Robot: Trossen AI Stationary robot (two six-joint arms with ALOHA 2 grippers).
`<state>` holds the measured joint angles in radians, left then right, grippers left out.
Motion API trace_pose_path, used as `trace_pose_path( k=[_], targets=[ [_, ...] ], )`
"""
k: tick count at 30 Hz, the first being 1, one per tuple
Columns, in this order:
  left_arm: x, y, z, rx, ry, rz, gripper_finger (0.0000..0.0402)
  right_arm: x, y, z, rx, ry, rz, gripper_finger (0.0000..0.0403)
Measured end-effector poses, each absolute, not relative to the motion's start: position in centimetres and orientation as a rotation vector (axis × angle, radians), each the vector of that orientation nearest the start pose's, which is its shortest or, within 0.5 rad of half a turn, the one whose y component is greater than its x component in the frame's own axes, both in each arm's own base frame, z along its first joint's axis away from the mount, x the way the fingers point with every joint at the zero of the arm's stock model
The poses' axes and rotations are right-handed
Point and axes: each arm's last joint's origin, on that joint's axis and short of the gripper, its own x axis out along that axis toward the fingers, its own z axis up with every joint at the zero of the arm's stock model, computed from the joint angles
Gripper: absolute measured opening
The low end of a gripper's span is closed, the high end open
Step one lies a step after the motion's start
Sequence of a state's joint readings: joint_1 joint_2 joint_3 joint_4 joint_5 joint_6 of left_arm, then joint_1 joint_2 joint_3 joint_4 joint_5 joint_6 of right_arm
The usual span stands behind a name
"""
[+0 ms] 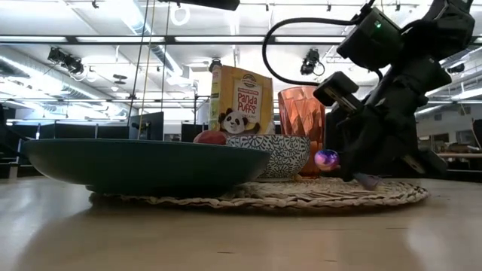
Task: Arrange a breakfast setting
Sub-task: Put the blue spoon on the brown table mat, then return to Home Position
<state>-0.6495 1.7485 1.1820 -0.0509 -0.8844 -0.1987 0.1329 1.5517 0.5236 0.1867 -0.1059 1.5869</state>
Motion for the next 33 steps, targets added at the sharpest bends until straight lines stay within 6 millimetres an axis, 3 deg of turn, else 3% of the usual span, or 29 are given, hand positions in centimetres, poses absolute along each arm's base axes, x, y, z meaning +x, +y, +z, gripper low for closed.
trace_pose_path(
  k=[20, 28, 33],
  targets=[
    [31.3, -20.9, 23.3, 0.236, 0.419, 0.27, 0.0286, 25.2, 3.8, 12.0, 1.394, 0.838, -0.468, 0.0092],
    [31.4, -20.9, 23.5, 0.212, 0.403, 0.274, 0.0286, 23.9, 5.0, 14.5, 1.303, 0.764, -0.447, 0.0093],
    [32.5, -20.3, 24.2, 0.147, 0.351, 0.216, 0.0286, 23.0, 5.8, 17.2, 1.166, 0.673, -0.305, 0.0093]
  ],
)
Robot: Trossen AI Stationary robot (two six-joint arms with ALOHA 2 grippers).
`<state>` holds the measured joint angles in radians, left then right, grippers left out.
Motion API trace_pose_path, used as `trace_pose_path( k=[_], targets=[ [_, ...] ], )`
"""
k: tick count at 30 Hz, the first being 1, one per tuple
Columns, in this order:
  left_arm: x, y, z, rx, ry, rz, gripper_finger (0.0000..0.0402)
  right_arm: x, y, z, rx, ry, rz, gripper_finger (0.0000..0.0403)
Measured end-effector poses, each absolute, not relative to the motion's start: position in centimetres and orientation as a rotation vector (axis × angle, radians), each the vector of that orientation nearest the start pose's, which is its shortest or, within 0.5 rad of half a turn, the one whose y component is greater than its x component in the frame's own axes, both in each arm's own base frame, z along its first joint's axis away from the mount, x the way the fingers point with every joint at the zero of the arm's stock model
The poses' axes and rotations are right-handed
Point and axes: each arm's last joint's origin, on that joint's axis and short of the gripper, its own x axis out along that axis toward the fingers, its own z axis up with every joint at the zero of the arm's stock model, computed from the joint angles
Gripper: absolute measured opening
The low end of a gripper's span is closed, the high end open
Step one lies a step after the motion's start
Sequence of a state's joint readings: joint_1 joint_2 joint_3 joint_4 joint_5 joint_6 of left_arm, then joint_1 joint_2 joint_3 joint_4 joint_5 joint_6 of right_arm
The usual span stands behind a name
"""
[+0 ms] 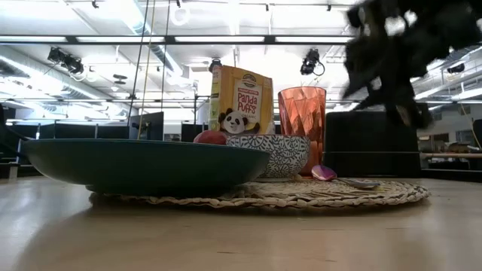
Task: Arrange a breakfast setting
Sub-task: Return to Home Position
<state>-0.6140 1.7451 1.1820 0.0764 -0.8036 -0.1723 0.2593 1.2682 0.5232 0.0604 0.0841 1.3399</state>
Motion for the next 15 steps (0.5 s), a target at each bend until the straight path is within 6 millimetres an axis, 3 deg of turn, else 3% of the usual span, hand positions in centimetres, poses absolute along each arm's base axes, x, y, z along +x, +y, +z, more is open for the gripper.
trace_pose_path(
  k=[3, 8, 15],
  targets=[
    [33.9, -19.5, 25.1, 0.044, 0.282, 0.122, 0.0286, 22.5, 6.1, 19.4, 1.022, 0.545, -0.203, 0.0092],
    [35.4, -17.5, 25.7, 0.057, 0.219, 0.123, 0.0275, 21.4, 5.9, 22.6, 0.748, 0.357, -0.097, 0.0084],
    [37.0, -13.6, 27.9, 0.021, 0.11, 0.077, 0.0182, 20.1, 5.0, 25.1, 0.456, 0.215, -0.023, 0.0077]
  ],
)
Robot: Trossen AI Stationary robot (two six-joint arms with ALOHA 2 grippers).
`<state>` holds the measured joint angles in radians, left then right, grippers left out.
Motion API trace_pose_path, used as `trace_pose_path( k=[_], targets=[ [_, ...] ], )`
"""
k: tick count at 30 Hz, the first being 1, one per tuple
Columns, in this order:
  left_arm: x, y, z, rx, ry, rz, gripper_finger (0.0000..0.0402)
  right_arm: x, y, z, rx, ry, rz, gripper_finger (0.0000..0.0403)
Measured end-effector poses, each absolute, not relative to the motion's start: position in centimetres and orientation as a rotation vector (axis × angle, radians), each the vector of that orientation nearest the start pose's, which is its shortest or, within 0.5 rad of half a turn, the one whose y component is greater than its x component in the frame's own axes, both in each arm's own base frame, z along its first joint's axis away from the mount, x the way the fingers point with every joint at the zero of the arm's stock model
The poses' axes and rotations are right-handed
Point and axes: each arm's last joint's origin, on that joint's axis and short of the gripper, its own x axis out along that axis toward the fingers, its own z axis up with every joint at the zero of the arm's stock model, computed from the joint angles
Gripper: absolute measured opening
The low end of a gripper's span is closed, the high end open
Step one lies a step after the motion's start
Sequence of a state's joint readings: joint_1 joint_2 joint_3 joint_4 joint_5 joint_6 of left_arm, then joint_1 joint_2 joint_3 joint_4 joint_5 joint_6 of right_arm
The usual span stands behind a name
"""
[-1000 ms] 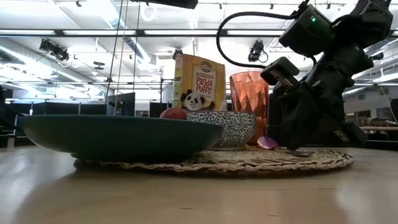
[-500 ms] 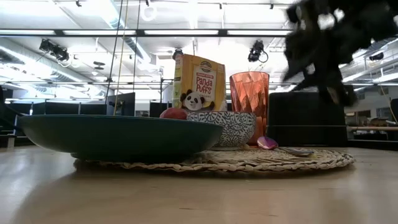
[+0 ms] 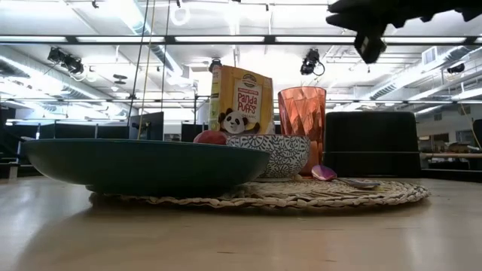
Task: Arrange a breakfast setting
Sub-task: Return to Home Position
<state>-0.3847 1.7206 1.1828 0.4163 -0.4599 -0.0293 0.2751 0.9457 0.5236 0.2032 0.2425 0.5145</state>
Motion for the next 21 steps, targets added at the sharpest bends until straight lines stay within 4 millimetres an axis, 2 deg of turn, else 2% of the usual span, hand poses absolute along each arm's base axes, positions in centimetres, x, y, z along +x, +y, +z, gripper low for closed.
trace_pose_path(
  k=[6, 10, 12, 14, 18, 21],
  targets=[
    [36.4, -9.2, 30.9, 0.066, 0.075, 0.174, 0.0093, 19.2, 3.0, 26.9, 0.259, 0.108, -0.018, 0.0077],
    [35.2, -6.4, 32.9, 0.066, 0.084, 0.228, 0.0052, 18.0, 1.8, 28.6, 0.137, -0.008, 0.035, 0.0074],
    [34.8, -5.3, 33.2, 0.06, 0.078, 0.229, 0.0037, 17.1, 1.3, 29.1, 0.076, -0.031, 0.023, 0.0071],
    [34.8, -4.4, 32.6, 0.032, 0.021, 0.186, 0.0026, 16.3, 0.9, 29.5, 0.017, -0.044, 0.001, 0.0069],
    [34.4, -2.8, 29.5, 0.013, 0.009, 0.153, 0.0013, 15.0, 0.3, 29.7, -0.035, -0.042, -0.031, 0.0066],
    [33.0, -1.2, 28.2, 0.011, 0.039, 0.198, 0.0013, 13.8, 0.1, 29.9, -0.062, -0.039, -0.039, 0.0065]
  ],
)
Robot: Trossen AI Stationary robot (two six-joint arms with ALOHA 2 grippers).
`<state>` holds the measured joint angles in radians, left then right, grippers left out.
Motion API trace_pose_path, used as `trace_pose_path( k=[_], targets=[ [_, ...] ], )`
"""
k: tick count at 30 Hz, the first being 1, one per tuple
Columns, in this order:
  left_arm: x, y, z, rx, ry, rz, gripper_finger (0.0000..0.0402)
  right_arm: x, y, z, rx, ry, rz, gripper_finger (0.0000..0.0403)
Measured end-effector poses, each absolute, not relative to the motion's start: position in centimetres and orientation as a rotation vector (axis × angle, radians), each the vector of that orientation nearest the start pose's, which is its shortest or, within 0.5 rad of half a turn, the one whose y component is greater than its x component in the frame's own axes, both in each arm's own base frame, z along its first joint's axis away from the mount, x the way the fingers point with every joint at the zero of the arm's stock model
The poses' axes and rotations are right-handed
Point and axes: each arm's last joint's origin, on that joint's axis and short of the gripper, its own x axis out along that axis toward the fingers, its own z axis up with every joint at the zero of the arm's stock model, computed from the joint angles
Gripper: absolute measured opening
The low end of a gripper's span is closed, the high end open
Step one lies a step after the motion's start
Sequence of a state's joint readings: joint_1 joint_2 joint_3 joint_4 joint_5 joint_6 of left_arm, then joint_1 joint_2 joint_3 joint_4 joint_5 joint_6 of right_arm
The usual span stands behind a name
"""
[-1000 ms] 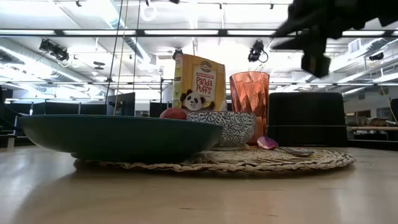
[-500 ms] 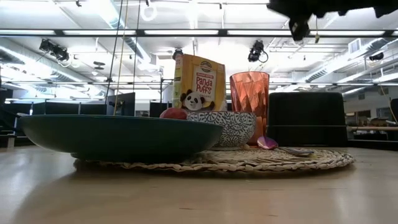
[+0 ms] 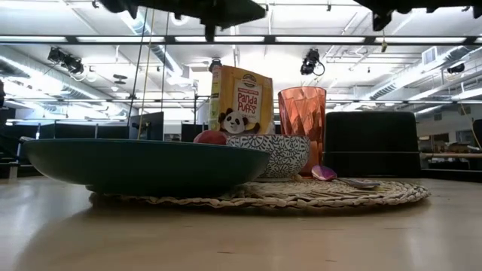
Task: Arrange a breakfast setting
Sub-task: Return to Home Position
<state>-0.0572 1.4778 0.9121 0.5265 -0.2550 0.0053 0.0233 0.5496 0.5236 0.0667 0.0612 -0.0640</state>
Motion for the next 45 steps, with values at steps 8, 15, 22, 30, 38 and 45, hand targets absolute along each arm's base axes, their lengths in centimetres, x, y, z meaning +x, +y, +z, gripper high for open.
trace_pose_path(
  k=[8, 15, 22, 30, 38, 45],
  targets=[
    [26.5, 1.5, 28.8, 0.009, -0.02, 0.282, 0.0015, 10.4, -0.2, 29.9, -0.083, -0.029, -0.082, 0.0059],
    [20.6, 1.5, 26.2, 0.016, -0.035, 0.295, 0.0015, 8.7, 0.1, 28.5, -0.084, -0.061, -0.047, 0.0047],
    [16.0, 1.3, 23.4, 0.001, -0.093, 0.294, 0.0015, 6.5, 0.1, 26.6, -0.054, -0.137, -0.041, 0.0028],
    [13.5, 1.2, 19.6, -0.052, -0.111, 0.289, 0.0016, 7.8, 0.4, 23.2, 0.102, -0.107, 0.066, 0.0009],
    [12.2, 1.1, 18.4, -0.061, -0.134, 0.286, 0.0016, 7.5, 0.4, 23.4, 0.048, -0.139, 0.059, 0.0015],
    [11.4, 0.9, 18.3, -0.058, -0.123, 0.266, 0.0016, 7.8, 0.4, 22.6, 0.048, -0.085, 0.073, 0.0009]
  ],
)
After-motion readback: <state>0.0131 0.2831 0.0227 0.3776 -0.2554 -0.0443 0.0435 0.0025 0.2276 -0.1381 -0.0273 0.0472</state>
